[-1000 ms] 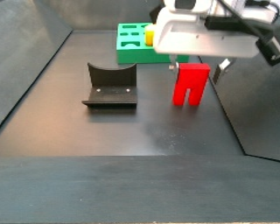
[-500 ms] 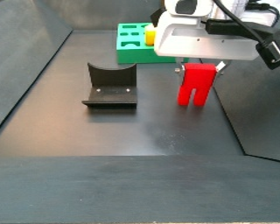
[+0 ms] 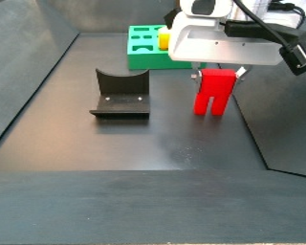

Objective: Pick up the double-square object. Move up. Move to above the board. Insert the double-square object.
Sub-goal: Pick up the double-square object, then move up, then move to above the board.

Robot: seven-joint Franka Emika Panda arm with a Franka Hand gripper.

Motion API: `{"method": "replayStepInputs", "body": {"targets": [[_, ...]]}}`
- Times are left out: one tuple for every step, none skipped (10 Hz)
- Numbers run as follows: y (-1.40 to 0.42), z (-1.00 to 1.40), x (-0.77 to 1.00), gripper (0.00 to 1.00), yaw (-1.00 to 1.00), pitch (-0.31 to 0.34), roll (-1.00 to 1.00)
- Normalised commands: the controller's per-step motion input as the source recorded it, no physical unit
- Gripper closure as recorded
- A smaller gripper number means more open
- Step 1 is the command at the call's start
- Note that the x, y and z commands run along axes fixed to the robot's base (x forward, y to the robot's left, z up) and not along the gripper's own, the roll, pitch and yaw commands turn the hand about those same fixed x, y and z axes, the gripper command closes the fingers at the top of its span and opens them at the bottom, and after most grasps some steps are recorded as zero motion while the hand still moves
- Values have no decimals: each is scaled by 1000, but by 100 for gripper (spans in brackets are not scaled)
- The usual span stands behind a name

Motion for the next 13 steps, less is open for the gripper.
{"method": "replayStepInputs", "body": {"targets": [[0, 0, 0, 100, 0, 0, 0], [0, 0, 0, 100, 0, 0, 0], [0, 833, 0, 100, 0, 0, 0], [-17, 823, -35, 100, -21, 12, -1], [-17, 745, -67, 100, -23, 31, 2], [2, 594, -51, 100, -21, 31, 20], [8, 459, -37, 100, -20, 36, 32], [13, 315, -29, 100, -20, 42, 45], [14, 167, -25, 100, -19, 50, 57], [5, 1000, -158, 100, -105, 37, -118], [5, 1000, -161, 100, -101, 42, -117], [6, 1000, -157, 100, -83, 26, -106], [8, 1000, -148, 100, -58, 8, -83]]}}
